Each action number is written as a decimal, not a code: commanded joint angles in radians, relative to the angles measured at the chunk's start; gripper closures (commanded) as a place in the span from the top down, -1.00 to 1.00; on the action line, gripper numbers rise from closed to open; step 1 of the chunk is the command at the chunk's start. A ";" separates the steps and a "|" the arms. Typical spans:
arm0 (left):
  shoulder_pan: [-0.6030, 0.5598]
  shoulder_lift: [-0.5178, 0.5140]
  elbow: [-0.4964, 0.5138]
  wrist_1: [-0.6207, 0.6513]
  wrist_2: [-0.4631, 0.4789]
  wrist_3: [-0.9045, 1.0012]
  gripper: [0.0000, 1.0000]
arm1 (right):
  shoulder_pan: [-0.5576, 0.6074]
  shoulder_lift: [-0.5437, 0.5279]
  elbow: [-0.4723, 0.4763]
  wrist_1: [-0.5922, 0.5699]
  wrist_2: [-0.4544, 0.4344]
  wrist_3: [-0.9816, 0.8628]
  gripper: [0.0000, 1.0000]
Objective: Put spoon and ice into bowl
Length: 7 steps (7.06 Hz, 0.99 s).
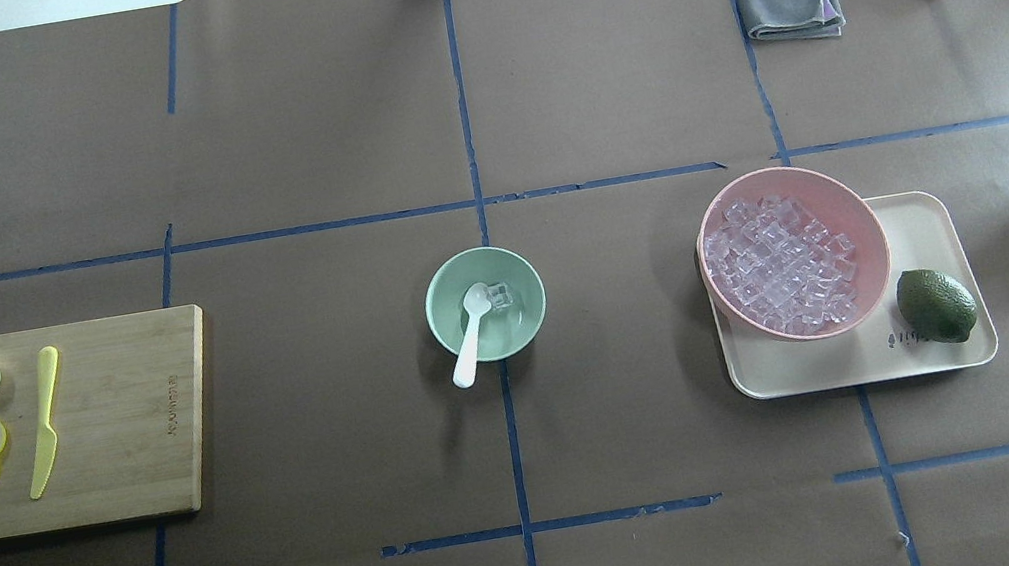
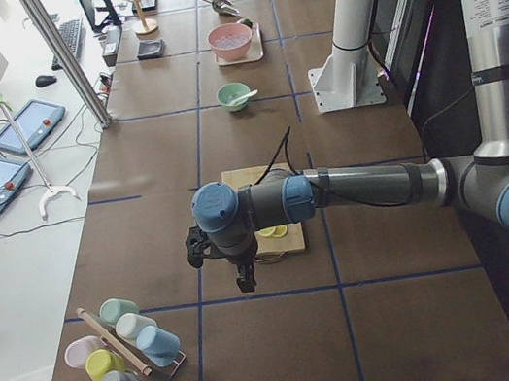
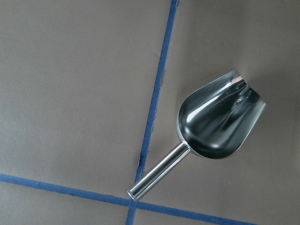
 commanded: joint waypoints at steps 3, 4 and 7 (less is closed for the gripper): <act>0.000 -0.006 0.007 -0.018 0.006 -0.001 0.99 | 0.000 0.001 0.003 0.000 0.001 0.000 0.99; 0.000 -0.005 0.001 -0.013 0.009 -0.001 0.99 | 0.000 0.002 -0.006 -0.001 0.001 0.000 0.99; 0.000 0.018 -0.042 -0.004 0.009 0.001 0.99 | 0.000 0.006 -0.009 -0.003 0.011 0.005 0.99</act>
